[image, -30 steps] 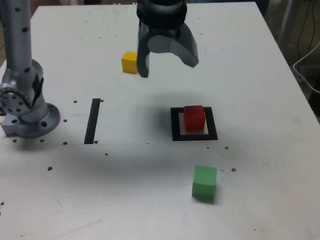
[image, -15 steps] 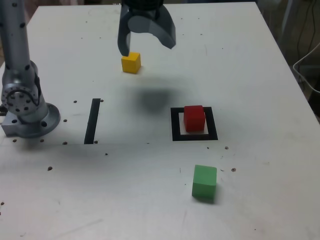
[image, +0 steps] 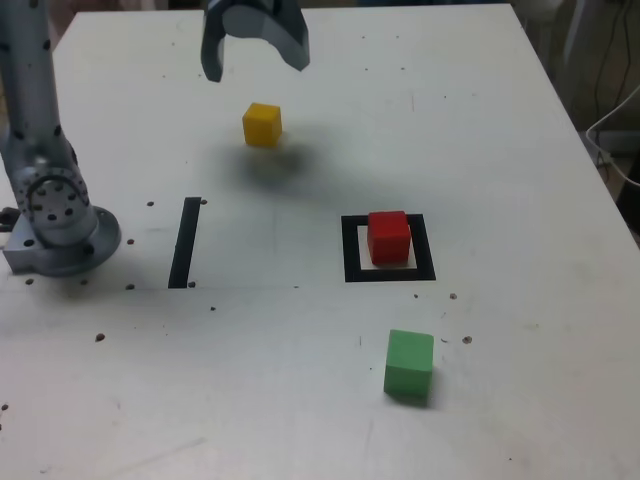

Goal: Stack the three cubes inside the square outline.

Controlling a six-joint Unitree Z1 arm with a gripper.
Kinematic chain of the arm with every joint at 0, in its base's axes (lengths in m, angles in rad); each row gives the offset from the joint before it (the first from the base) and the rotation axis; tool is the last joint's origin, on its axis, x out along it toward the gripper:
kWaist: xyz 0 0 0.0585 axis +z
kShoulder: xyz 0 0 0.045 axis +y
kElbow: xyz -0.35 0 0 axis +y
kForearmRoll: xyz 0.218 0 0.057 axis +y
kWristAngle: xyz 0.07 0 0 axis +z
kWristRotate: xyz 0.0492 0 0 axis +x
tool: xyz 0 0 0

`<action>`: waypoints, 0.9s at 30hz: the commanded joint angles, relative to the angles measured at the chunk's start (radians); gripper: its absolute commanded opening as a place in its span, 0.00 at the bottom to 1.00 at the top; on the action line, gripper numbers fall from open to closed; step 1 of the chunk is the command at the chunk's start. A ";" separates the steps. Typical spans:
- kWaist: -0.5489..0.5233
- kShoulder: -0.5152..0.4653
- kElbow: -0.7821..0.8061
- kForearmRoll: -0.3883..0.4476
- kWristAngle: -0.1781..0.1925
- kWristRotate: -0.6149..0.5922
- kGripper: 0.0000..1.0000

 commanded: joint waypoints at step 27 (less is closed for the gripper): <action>0.124 0.138 0.113 -0.229 -0.078 0.216 0.92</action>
